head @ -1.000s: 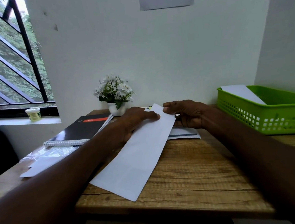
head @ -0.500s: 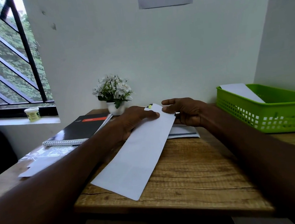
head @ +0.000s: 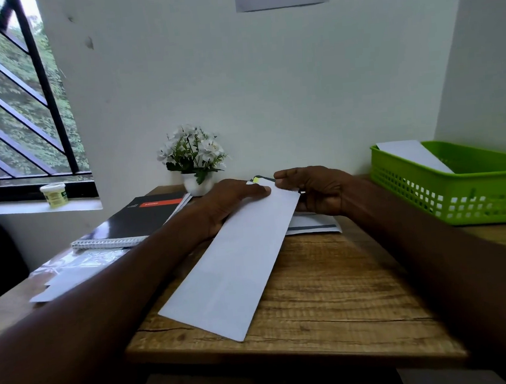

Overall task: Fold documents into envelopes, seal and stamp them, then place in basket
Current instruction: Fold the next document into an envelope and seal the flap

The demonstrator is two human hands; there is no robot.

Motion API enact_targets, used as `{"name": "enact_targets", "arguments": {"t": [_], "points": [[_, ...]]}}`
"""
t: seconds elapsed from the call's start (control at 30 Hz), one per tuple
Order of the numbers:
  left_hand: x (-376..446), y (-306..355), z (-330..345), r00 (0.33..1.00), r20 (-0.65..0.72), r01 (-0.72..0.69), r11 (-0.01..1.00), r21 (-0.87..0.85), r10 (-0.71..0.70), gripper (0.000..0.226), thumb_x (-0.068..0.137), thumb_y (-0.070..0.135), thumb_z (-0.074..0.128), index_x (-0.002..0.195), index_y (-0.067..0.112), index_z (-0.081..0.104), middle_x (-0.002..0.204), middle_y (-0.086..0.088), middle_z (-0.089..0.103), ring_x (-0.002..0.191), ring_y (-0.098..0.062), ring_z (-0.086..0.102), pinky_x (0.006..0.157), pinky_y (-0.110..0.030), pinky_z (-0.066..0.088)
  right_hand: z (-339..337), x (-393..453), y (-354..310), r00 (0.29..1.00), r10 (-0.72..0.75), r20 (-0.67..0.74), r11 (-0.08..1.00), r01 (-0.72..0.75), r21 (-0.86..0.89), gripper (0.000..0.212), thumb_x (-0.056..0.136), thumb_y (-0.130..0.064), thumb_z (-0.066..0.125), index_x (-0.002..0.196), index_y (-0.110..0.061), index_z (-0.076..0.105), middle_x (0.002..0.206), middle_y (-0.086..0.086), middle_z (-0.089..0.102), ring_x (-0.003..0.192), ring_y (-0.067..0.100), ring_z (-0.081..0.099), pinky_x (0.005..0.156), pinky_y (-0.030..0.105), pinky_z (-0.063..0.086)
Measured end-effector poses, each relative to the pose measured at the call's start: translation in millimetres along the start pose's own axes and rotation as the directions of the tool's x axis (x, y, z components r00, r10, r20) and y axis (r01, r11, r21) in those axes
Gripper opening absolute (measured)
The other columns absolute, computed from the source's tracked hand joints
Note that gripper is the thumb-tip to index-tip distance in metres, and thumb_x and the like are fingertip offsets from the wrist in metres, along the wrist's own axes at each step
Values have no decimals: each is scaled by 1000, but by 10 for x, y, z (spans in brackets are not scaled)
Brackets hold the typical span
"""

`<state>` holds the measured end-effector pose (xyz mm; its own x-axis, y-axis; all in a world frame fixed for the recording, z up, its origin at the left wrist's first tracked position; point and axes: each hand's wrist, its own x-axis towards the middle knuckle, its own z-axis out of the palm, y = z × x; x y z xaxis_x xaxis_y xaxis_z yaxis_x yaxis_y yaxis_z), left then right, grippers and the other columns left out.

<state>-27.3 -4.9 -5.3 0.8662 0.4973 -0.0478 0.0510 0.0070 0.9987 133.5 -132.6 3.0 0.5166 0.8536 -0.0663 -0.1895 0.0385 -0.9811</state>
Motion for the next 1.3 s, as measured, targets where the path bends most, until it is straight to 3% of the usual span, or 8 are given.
{"name": "enact_targets", "arguments": {"t": [0.17, 0.3, 0.47, 0.63, 0.77, 0.9, 1.03, 1.3], "points": [[48, -2, -32, 1000, -11, 11, 999, 49, -11, 56, 79, 28, 83, 124, -2, 70, 120, -24, 72, 92, -32, 71, 86, -40, 58, 3, -4, 8, 1000, -16, -14, 1000, 15, -9, 19, 91, 5, 68, 104, -9, 71, 96, 9, 66, 86, 20, 67, 84, 37, 61], [87, -1, -42, 999, -36, 2, 999, 32, -1, 52, 85, 34, 80, 123, -1, 70, 121, -22, 72, 98, -31, 69, 98, -44, 54, 21, -16, -8, 999, -34, 5, 999, 34, -36, 26, 91, 8, 66, 106, -13, 69, 95, 8, 67, 88, 17, 64, 91, 37, 57], [120, -22, -61, 995, -97, -5, 1000, 27, 8, 40, 97, 36, 68, 116, 1, 70, 107, -17, 74, 87, -29, 70, 90, -43, 56, 12, -22, -17, 997, -69, -43, 996, 67, -52, 18, 91, -10, 72, 106, -19, 72, 97, 3, 68, 82, 16, 65, 73, 32, 59], [145, -13, -60, 984, -177, -26, 999, 37, 32, 35, 100, 37, 64, 108, 4, 67, 99, -15, 71, 79, -26, 68, 81, -38, 56, -8, -48, -57, 991, -100, -86, 975, 80, -208, 22, 91, -39, 73, 97, -19, 81, 96, -4, 74, 82, 15, 64, 71, 29, 53], [151, -11, -63, 981, -190, -34, 999, 36, 40, 36, 101, 39, 62, 109, 4, 68, 101, -15, 71, 90, -29, 68, 91, -43, 55, 25, -58, -32, 988, -113, -108, 945, 73, -318, 33, 91, -43, 72, 104, -15, 82, 89, -9, 76, 84, 16, 62, 72, 28, 52], [159, -3, -68, 976, -207, -50, 995, 83, 66, 36, 101, 39, 62, 106, 5, 70, 101, -15, 73, 82, -27, 69, 88, -40, 54, 59, -48, -28, 979, -138, -147, 927, 76, -367, 29, 92, -43, 72, 97, -16, 83, 84, -9, 75, 81, 16, 63, 70, 28, 53], [157, -12, -71, 971, -221, -54, 987, 153, 88, 46, 100, 43, 63, 117, 1, 71, 116, -20, 74, 104, -35, 71, 102, -50, 52, 67, -39, -17, 972, -168, -166, 914, 90, -396, 33, 90, -44, 73, 98, -14, 83, 90, -4, 75, 82, 16, 64, 66, 28, 52], [124, 1, -60, 970, -211, -78, 975, 206, 122, 49, 99, 44, 64, 117, -1, 71, 115, -23, 73, 95, -32, 69, 102, -50, 52, 102, -35, -24, 971, -184, -151, 893, 101, -438, 45, 90, -58, 67, 78, -18, 84, 102, 0, 79, 98, 23, 66, 88, 38, 58]]}}
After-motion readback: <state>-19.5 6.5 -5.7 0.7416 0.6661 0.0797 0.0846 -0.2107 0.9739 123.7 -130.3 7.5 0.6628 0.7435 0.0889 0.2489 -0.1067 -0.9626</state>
